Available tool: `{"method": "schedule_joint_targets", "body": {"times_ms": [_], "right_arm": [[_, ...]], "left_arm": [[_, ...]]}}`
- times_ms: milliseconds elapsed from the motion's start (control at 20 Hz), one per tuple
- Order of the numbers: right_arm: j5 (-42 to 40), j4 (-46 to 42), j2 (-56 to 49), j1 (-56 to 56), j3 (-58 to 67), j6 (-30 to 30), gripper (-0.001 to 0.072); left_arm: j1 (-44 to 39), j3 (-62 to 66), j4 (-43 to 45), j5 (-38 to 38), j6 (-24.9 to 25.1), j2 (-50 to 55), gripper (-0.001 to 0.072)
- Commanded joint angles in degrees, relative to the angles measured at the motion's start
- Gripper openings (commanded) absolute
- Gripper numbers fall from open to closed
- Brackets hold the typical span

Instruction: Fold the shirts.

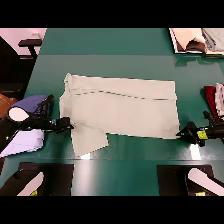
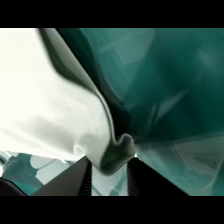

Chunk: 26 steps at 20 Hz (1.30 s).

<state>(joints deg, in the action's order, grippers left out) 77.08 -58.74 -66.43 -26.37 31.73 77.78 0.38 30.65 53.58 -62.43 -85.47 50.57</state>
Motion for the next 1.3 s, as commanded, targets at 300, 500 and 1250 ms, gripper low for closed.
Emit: {"method": "schedule_joint_targets", "body": {"times_ms": [300,500,1250], "right_arm": [[5.0,-9.1,1.0,11.7,8.7,-1.9,0.0016],[9.6,-16.8,10.8,13.2,9.2,0.4,0.0016],[2.0,-20.3,-8.9,28.7,41.2,4.3,0.0015]], "left_arm": [[0.0,1.6,3.5,-11.1,-2.5,-11.7,0.0016],[0.0,1.6,7.0,-26.4,-6.6,-20.3,0.0017],[0.0,24.0,10.5,-1.8,2.8,11.5,0.002]]}}
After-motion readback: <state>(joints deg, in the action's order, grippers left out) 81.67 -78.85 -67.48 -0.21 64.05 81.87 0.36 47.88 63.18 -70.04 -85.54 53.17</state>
